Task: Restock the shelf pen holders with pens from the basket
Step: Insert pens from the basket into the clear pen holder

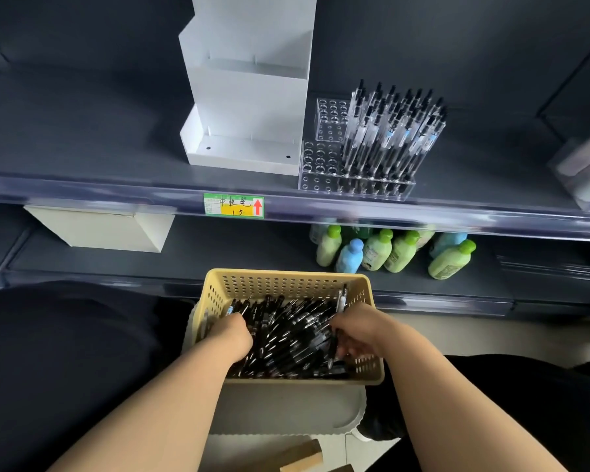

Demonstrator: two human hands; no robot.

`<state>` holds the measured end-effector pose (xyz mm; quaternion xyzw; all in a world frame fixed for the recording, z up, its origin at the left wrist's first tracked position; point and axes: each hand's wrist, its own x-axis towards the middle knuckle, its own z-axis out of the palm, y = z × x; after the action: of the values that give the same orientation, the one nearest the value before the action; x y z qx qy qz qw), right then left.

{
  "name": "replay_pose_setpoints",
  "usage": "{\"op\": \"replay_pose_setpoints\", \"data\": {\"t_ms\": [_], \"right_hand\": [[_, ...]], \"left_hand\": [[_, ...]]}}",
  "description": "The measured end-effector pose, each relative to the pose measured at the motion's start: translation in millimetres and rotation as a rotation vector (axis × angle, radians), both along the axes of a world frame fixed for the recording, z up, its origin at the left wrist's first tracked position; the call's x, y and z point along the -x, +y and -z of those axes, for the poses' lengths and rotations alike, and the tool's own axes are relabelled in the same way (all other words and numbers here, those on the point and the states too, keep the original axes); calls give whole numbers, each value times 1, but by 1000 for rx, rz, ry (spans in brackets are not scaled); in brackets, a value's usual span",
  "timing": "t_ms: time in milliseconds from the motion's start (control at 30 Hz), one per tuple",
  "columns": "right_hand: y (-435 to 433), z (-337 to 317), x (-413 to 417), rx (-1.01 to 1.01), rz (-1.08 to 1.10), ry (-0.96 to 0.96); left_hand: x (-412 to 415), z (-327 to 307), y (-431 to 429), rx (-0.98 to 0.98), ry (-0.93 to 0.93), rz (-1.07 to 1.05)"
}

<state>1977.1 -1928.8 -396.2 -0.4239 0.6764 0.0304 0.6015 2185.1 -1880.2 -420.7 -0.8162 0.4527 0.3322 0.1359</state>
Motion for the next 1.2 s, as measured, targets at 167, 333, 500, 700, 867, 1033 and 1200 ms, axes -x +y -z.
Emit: {"op": "replay_pose_setpoints", "data": {"t_ms": [167, 333, 500, 700, 867, 1033, 1200], "right_hand": [[-3, -2, 2, 27, -69, 4], [-5, 4, -1, 25, -35, 13], [-5, 7, -7, 41, -39, 15], [-4, 10, -11, 65, -91, 22], [-6, 12, -9, 93, -105, 10], [-8, 6, -12, 153, -122, 3], [-12, -11, -17, 218, -67, -112]], "left_hand": [[3, 9, -2, -13, 198, -42], [-1, 11, 3, 198, -8, -58], [4, 14, 1, 151, 62, -227], [3, 21, -15, 183, 79, -412], [7, 30, -12, 135, 76, -444], [2, 19, -17, 153, 44, -252], [4, -5, -18, 249, -54, -98]]}}
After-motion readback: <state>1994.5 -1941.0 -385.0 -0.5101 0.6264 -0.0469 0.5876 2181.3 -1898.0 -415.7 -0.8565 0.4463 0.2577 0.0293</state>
